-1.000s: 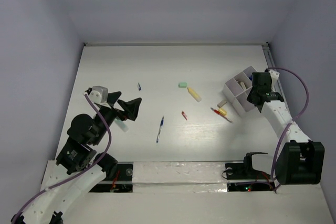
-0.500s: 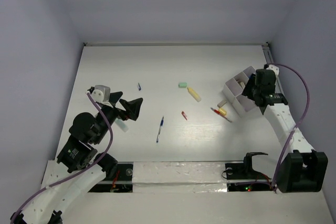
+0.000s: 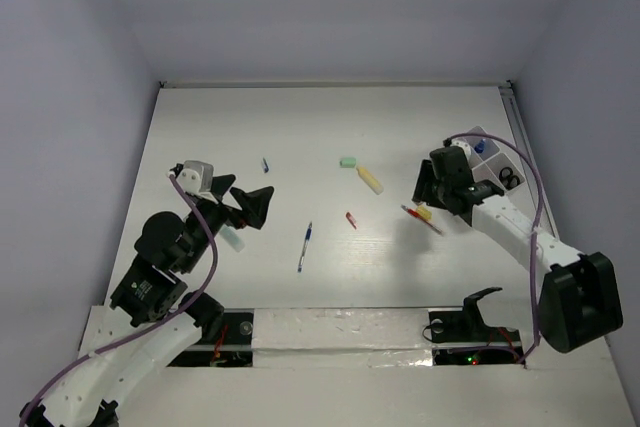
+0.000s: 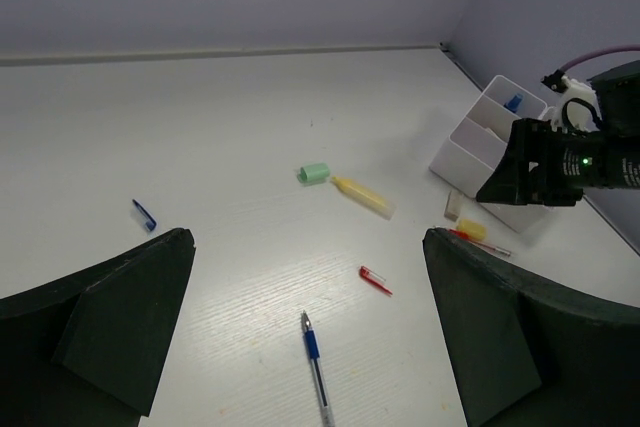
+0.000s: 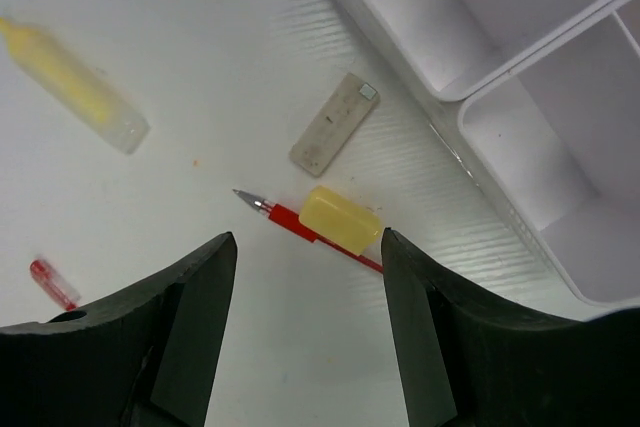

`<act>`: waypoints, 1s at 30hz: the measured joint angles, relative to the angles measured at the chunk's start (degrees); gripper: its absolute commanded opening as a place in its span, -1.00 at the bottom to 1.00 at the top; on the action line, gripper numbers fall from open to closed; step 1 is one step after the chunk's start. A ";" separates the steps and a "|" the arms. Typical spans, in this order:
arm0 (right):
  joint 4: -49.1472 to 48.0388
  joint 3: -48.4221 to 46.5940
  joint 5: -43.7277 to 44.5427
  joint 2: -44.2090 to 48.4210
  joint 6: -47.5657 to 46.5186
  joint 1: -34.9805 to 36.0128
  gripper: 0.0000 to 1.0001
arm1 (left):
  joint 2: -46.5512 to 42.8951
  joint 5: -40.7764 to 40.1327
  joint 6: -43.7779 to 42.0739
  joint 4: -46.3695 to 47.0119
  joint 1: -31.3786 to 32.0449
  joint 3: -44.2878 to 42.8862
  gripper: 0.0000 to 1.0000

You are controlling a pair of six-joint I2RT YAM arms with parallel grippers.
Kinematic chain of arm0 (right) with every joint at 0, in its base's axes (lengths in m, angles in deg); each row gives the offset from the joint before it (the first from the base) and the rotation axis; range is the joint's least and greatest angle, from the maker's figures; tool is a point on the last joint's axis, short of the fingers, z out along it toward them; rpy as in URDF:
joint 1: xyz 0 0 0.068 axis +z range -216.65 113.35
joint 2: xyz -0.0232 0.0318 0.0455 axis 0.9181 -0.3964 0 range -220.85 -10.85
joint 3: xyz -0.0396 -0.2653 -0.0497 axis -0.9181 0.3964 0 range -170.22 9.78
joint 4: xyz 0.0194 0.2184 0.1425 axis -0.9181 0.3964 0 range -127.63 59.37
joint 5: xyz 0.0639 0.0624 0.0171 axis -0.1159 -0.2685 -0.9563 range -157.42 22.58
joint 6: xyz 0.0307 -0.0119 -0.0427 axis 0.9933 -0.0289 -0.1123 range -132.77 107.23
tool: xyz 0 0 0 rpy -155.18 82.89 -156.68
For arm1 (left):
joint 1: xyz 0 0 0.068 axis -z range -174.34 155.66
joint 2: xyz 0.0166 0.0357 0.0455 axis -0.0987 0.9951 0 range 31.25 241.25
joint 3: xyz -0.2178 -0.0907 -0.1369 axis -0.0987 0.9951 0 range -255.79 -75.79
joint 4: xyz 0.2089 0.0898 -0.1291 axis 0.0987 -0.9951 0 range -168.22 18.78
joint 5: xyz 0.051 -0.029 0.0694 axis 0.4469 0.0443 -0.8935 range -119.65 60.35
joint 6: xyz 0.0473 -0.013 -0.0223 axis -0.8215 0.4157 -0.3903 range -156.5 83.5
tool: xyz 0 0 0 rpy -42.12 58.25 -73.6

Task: Sort the stationery into containers
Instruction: Pick up the stationery from the center of the board.

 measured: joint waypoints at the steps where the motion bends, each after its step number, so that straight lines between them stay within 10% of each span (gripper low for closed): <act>1: -0.31 0.07 0.57 -1.09 0.22 0.00 0.32 | 0.11 0.09 0.00 0.00 -0.04 0.00 0.98; 30: -11.41 -3.02 8.31 -23.17 3.93 1.49 -0.05 | 1.27 1.70 -0.20 0.07 -0.07 0.00 0.98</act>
